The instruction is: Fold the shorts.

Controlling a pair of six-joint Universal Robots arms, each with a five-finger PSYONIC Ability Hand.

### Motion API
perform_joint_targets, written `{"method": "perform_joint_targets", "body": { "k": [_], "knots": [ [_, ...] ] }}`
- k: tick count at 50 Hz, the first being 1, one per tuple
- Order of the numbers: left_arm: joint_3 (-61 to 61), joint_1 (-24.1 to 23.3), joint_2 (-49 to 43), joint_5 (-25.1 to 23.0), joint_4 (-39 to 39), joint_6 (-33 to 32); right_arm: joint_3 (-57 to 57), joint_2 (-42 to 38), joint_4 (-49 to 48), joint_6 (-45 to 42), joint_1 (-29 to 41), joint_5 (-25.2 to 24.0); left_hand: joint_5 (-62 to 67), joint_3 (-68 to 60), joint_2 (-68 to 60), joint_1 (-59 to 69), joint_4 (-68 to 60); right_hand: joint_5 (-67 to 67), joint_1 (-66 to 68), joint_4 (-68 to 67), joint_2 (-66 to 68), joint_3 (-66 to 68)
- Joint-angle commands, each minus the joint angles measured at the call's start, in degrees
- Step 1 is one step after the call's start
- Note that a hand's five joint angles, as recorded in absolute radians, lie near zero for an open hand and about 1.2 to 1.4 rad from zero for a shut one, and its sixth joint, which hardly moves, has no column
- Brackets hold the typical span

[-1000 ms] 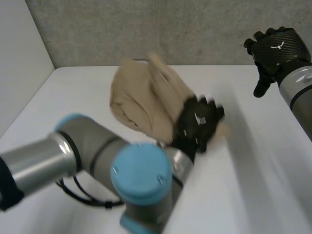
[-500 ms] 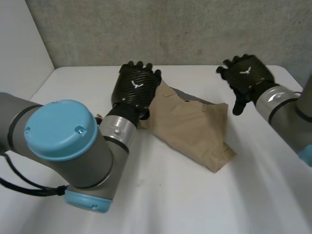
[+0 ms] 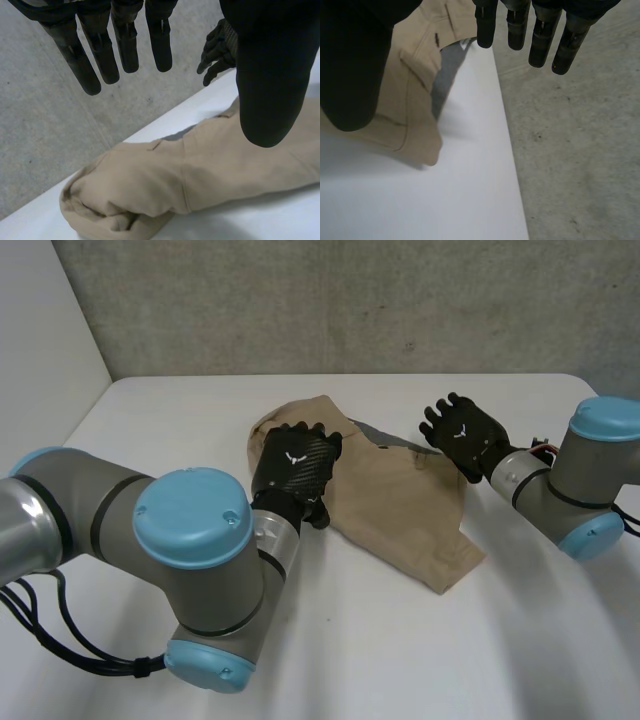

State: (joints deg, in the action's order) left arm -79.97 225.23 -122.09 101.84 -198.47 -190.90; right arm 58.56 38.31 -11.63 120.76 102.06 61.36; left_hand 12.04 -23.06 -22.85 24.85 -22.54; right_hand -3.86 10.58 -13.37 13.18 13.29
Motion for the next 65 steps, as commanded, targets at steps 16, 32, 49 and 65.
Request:
{"method": "perform_joint_targets", "body": {
  "k": [16,32,49,65],
  "knots": [
    [-0.8,0.6,-0.9,0.0,0.9,-0.2,-3.3,-5.3,0.6,-0.3,-1.2,-6.0,1.8,-0.8,-1.0,-1.0,-1.3,-31.5,34.8,-32.0,32.2,32.1],
    [-3.0,0.6,0.1,0.0,1.5,0.0,-1.6,-4.8,0.9,-0.3,-0.6,-7.6,1.3,-0.3,-0.5,-1.5,-0.8,-33.1,36.3,-33.6,33.7,33.6],
    [-4.1,1.1,1.6,0.3,2.4,0.6,5.2,8.3,10.3,5.9,2.1,-12.7,-0.1,1.1,0.9,-2.9,0.5,-66.1,69.4,-66.6,66.8,66.7],
    [-3.2,2.4,2.6,5.4,12.0,18.9,15.5,27.4,9.9,31.9,10.4,-6.4,0.1,0.9,0.7,-2.7,0.4,-66.1,69.4,-66.6,66.8,66.7]
  ]
}}
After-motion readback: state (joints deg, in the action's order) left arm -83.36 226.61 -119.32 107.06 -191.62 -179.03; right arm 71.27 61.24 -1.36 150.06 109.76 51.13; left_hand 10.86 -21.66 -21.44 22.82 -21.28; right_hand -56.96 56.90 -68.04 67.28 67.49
